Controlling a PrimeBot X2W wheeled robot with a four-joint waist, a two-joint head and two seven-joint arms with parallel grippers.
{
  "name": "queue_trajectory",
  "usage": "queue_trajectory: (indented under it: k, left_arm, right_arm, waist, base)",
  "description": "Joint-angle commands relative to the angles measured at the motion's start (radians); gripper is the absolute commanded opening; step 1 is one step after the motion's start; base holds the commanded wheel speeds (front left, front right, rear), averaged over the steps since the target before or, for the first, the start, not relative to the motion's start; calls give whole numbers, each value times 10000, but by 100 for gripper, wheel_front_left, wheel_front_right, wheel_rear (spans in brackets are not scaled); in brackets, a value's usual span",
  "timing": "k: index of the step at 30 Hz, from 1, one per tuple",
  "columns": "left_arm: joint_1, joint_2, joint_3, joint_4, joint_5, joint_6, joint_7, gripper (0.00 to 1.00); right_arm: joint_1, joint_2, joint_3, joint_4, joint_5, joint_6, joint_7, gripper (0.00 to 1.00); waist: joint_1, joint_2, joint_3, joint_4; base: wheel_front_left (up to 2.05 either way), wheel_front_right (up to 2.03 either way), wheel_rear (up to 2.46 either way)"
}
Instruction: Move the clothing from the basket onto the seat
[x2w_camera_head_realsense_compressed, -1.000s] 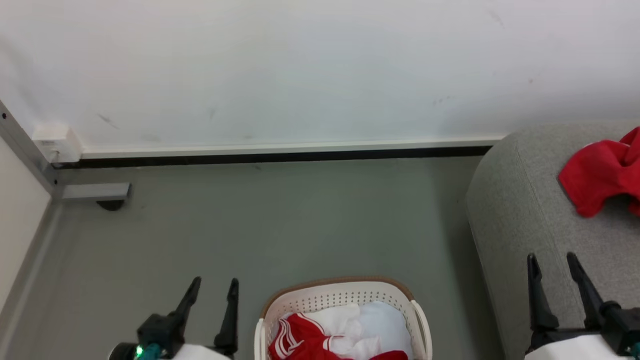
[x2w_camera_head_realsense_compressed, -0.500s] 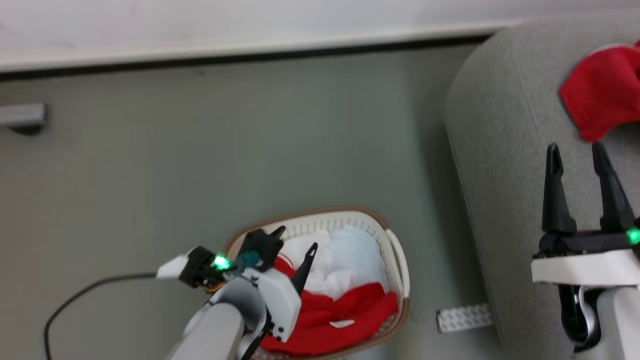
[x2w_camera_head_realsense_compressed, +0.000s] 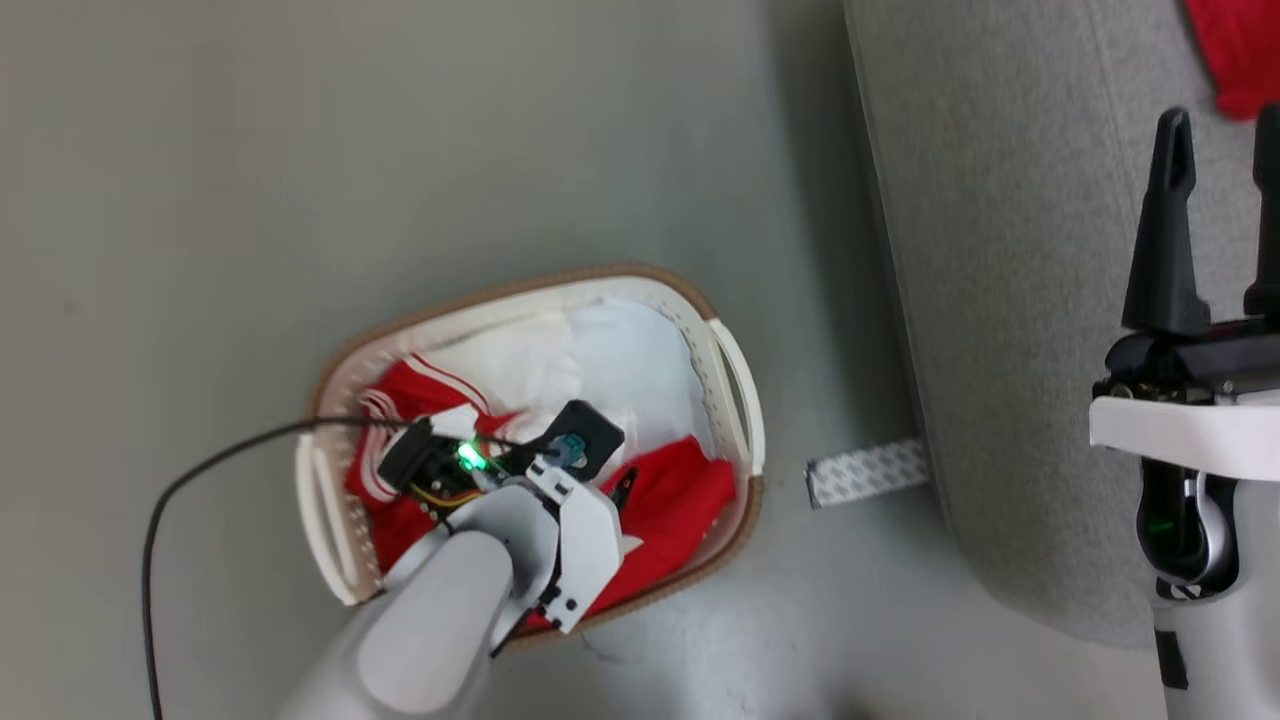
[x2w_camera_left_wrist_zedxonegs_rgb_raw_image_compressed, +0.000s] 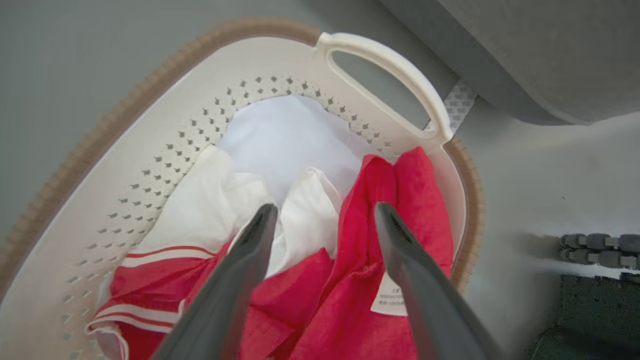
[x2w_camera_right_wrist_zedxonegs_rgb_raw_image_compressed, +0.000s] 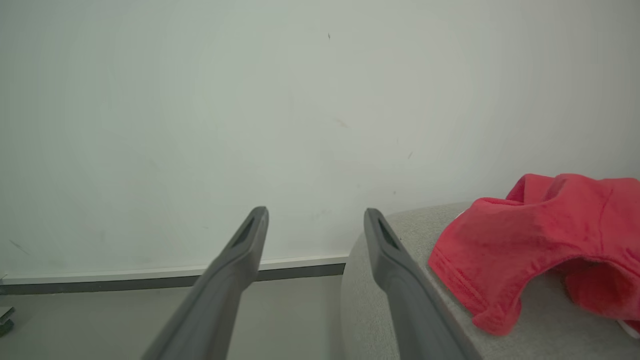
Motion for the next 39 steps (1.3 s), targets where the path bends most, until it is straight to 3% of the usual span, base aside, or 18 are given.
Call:
queue_trajectory:
  k: [1, 14, 32, 33, 35, 39]
  left_arm:
    - [-153, 165, -55, 65, 159, -36, 82, 100]
    - [-842, 811, -543, 216, 70, -59, 777, 100]
    - [-1691, 1554, -1054, 234, -317, -65, 1216, 100]
    - [-1722, 1559, -1112, 263, -381, -65, 1258, 91]
    - [-1776, 1561, -1275, 286, -563, -66, 1271, 0]
    - [-1924, 1517, -1564, 255, -786, -66, 1152, 0]
  right_arm:
    - [-169, -1, 43, -95, 92, -25, 9, 100]
    - [-607, -3, 142, -417, 880, -25, 9, 100]
    - [-1018, -3, 296, -518, 1103, -25, 8, 100]
    - [-1025, -3, 295, -509, 1091, -25, 8, 100]
    - [-1037, -3, 306, -495, 1089, -25, 9, 100]
    - [-1093, -3, 287, -462, 1046, -25, 9, 100]
  waist:
    - [-4, 0, 635, -397]
    - [-4, 0, 1881, -1012]
    - [-4, 0, 3130, -1212]
    - [-4, 0, 3174, -1218]
    - [-4, 0, 3232, -1226]
    - [-4, 0, 3244, -1195]
  base:
    - [0, 0, 0]
    - [0, 0, 0]
    - [0, 0, 0]
    - [0, 0, 0]
    - [0, 0, 0]
    - [0, 0, 0]
